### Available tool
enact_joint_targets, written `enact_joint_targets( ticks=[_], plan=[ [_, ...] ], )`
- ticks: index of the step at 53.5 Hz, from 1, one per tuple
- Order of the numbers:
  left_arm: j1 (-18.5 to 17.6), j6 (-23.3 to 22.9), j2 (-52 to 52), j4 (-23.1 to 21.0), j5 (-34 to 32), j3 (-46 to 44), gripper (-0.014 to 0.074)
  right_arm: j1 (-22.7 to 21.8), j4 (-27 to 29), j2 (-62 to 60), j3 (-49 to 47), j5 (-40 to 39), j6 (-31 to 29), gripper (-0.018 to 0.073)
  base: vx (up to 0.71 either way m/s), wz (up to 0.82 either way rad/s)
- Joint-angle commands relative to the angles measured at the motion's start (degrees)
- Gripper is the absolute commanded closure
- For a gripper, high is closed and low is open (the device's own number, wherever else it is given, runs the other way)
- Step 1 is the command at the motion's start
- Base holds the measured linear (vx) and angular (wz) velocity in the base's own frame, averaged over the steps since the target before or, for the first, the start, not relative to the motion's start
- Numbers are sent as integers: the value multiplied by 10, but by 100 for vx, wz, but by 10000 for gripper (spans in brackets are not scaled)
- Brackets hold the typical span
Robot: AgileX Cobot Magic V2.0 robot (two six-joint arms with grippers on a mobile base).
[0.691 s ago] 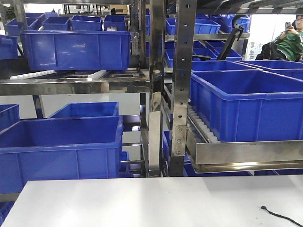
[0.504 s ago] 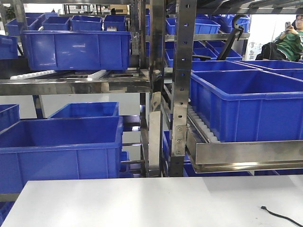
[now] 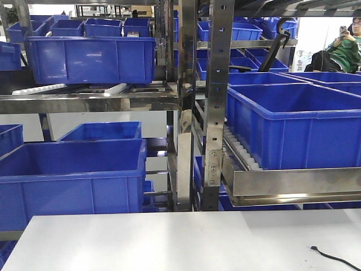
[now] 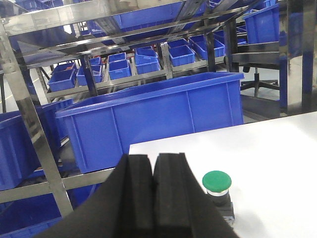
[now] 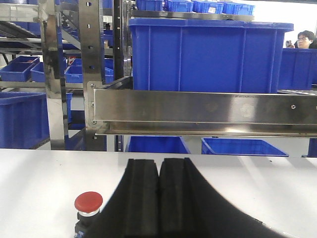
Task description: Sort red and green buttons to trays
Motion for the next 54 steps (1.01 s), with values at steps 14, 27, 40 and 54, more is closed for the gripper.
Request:
enact_joint_targets(
  ticks=[14, 27, 40, 54],
  plan=[
    [-1, -34, -6, -26, -153, -21, 601, -2, 7, -5, 4, -154, 4, 568, 0, 0],
    [-1, -130, 12, -72, -93, -145, 601, -2, 1, 24, -179, -101, -4, 568, 0, 0],
    [-1, -124, 233, 4, -49, -353, 601, -2, -11, 238, -391, -33, -45, 568, 0, 0],
    [-1, -124, 418, 13, -57, -421, 599, -2, 8, 384, -426, -55, -43, 568, 0, 0]
  ],
)
